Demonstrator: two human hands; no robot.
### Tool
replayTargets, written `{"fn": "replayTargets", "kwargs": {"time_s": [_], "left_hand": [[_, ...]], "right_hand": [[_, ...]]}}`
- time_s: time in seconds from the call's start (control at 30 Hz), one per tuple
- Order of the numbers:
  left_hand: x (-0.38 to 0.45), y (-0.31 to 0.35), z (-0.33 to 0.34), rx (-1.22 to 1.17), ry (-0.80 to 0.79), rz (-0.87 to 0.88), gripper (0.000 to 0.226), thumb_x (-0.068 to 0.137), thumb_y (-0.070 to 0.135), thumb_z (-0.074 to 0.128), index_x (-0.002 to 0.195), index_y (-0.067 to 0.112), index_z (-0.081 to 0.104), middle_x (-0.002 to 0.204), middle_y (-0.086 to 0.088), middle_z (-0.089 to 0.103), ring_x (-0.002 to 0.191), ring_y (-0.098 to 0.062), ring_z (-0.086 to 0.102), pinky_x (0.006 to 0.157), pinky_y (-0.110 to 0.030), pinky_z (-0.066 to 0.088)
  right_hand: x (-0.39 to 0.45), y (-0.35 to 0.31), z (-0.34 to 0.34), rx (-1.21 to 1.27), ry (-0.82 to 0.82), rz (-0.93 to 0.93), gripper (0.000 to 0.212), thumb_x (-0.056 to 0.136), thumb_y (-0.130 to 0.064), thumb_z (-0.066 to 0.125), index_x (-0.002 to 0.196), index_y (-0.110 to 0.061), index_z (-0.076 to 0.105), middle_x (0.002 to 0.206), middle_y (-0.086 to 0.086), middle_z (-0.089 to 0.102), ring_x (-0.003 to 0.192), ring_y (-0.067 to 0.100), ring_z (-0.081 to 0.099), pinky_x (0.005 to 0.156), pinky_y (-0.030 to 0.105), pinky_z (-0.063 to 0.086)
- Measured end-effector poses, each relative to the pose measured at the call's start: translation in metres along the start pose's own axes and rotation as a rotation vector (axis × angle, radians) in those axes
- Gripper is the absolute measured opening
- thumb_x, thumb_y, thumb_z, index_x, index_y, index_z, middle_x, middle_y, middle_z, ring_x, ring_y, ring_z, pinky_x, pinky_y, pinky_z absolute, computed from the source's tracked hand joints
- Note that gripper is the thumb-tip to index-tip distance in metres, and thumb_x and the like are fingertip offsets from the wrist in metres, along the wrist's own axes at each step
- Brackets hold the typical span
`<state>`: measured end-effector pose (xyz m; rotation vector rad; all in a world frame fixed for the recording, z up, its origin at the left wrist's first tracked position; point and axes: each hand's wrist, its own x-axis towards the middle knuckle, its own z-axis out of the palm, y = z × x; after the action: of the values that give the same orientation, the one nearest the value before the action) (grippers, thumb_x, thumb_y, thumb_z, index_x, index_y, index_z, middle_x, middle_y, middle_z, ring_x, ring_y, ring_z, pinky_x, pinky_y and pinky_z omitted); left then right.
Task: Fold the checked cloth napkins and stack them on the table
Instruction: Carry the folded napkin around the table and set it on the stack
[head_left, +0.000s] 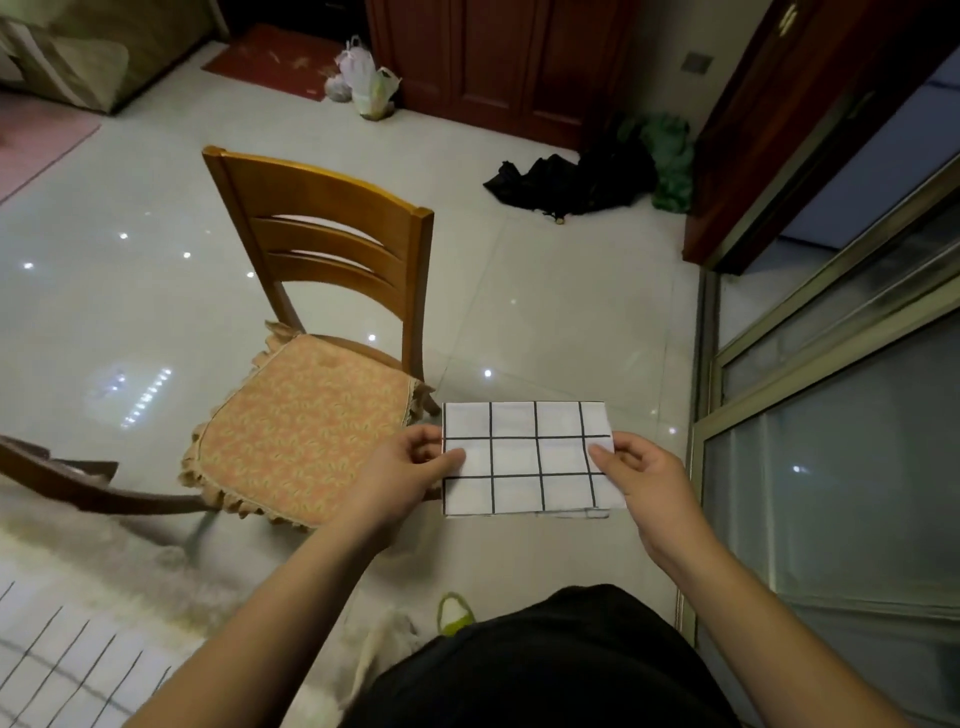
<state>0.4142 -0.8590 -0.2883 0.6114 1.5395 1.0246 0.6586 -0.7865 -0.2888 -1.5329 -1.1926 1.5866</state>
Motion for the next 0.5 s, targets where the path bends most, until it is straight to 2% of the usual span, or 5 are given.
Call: {"fn": "replayTargets", "kwargs": {"time_s": [0.13, 0.2, 0.3, 0.4, 0.5], "left_hand": [[0.033, 0.016, 0.006, 0.006, 0.010, 0.021, 0.021, 0.088, 0.016, 0.070, 0.109, 0.016, 0.066, 0.093, -0.012, 0.073, 0.084, -0.022, 0.071, 0.072, -0.031, 0.056], [0.050, 0.023, 0.012, 0.013, 0.017, 0.017, 0.027, 0.088, 0.019, 0.070, 0.115, 0.018, 0.063, 0.094, -0.011, 0.074, 0.083, -0.020, 0.071, 0.072, -0.031, 0.054], [0.075, 0.037, 0.027, -0.018, 0.037, 0.006, 0.026, 0.090, 0.017, 0.068, 0.115, 0.016, 0.063, 0.089, -0.007, 0.069, 0.069, -0.012, 0.065, 0.066, -0.025, 0.052], [0.104, 0.052, 0.043, 0.009, 0.087, 0.006, 0.019, 0.091, 0.016, 0.066, 0.111, 0.017, 0.065, 0.088, -0.010, 0.065, 0.069, -0.010, 0.062, 0.059, -0.019, 0.050], [0.139, 0.073, 0.063, 0.028, 0.126, -0.005, 0.018, 0.092, 0.016, 0.065, 0.110, 0.020, 0.065, 0.096, -0.013, 0.070, 0.081, -0.018, 0.070, 0.071, -0.026, 0.057]], "right_hand": [[0.031, -0.016, -0.008, 0.003, -0.018, -0.028, 0.015, 0.092, -0.010, 0.064, 0.103, -0.019, 0.069, 0.095, -0.006, 0.076, 0.092, 0.011, 0.072, 0.078, 0.021, 0.053], [0.048, -0.022, -0.012, 0.014, -0.024, -0.031, 0.018, 0.092, -0.008, 0.063, 0.106, -0.019, 0.069, 0.095, -0.005, 0.076, 0.090, 0.010, 0.072, 0.073, 0.018, 0.054], [0.080, -0.032, -0.020, 0.040, -0.035, -0.023, 0.019, 0.092, -0.008, 0.063, 0.108, -0.017, 0.069, 0.099, 0.000, 0.076, 0.093, 0.016, 0.072, 0.076, 0.026, 0.057], [0.118, -0.042, -0.030, 0.043, -0.076, -0.032, 0.021, 0.092, -0.009, 0.064, 0.110, -0.018, 0.069, 0.102, 0.000, 0.076, 0.094, 0.016, 0.072, 0.076, 0.025, 0.057], [0.163, -0.059, -0.043, 0.014, -0.127, -0.023, 0.024, 0.091, -0.012, 0.066, 0.111, -0.024, 0.067, 0.103, 0.000, 0.074, 0.092, 0.014, 0.072, 0.080, 0.029, 0.056]]}}
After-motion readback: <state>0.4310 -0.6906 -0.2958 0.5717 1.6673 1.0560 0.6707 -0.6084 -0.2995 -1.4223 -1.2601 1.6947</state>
